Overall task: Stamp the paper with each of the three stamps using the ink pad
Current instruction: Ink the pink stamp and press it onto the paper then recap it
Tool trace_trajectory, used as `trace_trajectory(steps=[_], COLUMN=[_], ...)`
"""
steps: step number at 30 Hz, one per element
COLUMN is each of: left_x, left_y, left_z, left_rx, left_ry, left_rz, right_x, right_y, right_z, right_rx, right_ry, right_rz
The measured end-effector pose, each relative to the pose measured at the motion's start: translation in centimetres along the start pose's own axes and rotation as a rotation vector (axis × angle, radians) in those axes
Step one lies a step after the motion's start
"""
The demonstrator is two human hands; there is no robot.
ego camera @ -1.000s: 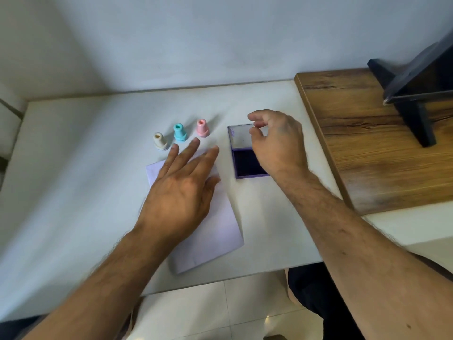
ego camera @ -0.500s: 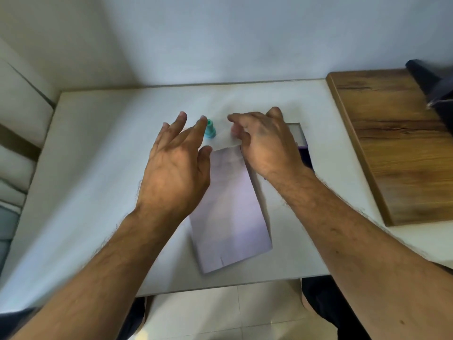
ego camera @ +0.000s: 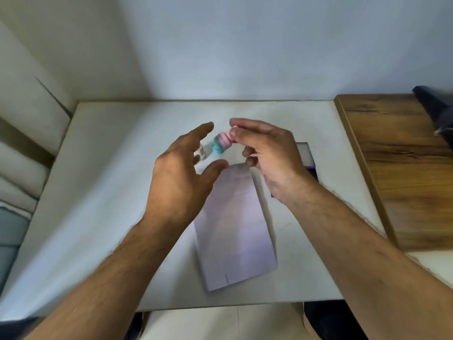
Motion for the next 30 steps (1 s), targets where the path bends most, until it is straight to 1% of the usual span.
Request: trace_trajectory(steps=[2, 4, 6, 12, 18, 25, 30], left_x=[-0.08, -0.16, -0.22, -0.26, -0.23, -0.39, -0.18], left_y=[-0.03, -0.01, 0.07, 0.17, 0.37, 0.50, 0.59], left_z=[-0.49, -0.83, -1.00, -1.08, -0.78, -0.62, -0.55], left_rx=[0.152, 0.202, 0.214, 0.290, 0.273, 0.311, 0.325], left_ry=[0.060, 0.068, 0.054, 0.054, 0.058, 0.118, 0.129], left_rz=[-0.031, -0.067, -0.093, -0.082, -0.092, -0.111, -0.113], right_x=[0.33, 0.47, 0.60, 0.80, 0.82, 0.61, 0.65], right_y=[-0.52, -0.75, -0.64, -0.81, -0.91, -0.98, -0.79], right_z=[-0.06, -0.03, 0.23, 0.38, 0.35, 0.03, -0.12], right_rx=[-0.077, -0.163, -0.171, -0.065, -0.155, -0.221, -0.250], right_ry=[-0.068, -0.136, -0.183, -0.249, -0.271, -0.259, -0.210], right_rz=[0.087, 0.168, 0.210, 0.211, 0.220, 0.251, 0.294])
Point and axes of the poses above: each hand's wrist, its own x-axis away from the middle knuckle, its own y-axis out of the back of the hand, z = x × y, the point moved 1 cm from there along -x, towards the middle knuckle, and after that the axes turned 14 degrees about x, right-handed, at the moved point
